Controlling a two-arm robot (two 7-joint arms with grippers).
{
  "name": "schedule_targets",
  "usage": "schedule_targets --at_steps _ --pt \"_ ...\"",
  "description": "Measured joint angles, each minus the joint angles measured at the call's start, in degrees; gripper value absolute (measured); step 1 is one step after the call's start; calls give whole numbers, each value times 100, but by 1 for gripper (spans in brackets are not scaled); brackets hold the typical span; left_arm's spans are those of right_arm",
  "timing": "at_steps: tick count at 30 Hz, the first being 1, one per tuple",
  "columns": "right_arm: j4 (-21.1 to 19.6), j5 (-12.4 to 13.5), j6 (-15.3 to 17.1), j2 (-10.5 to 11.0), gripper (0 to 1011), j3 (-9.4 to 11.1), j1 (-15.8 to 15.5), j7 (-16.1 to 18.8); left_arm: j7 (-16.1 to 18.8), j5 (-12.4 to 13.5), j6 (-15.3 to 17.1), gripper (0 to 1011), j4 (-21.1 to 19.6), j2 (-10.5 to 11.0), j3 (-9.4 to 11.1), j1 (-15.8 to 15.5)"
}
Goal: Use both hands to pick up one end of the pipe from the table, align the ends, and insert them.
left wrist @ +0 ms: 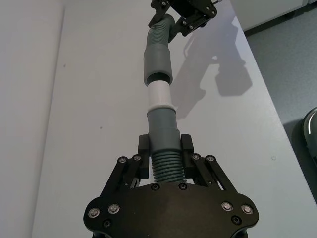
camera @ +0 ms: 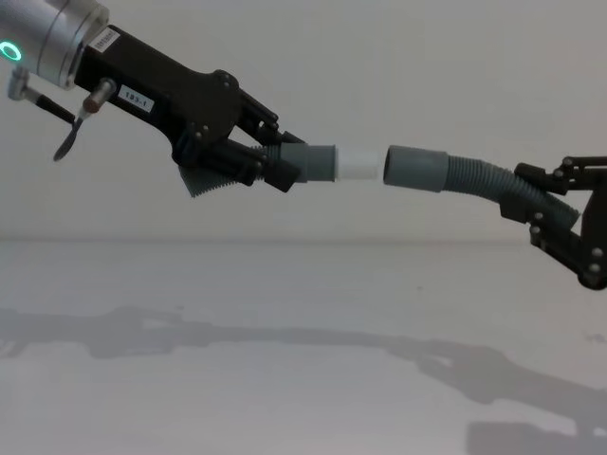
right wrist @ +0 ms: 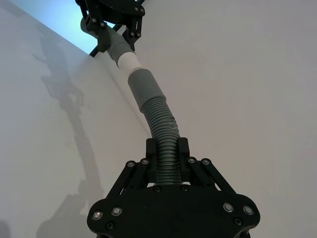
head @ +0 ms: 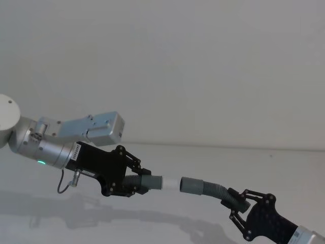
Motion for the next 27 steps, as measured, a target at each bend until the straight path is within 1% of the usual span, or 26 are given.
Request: schedule_targets --at_steps 17,27 --pt "-102 83 36 -6 225 -38 1 65 -6 -34 -132 336 234 -88 84 -95" --pt "-165 87 71 -5 225 -64 -17 71 -6 -55 -182 336 312 -124 129 -145"
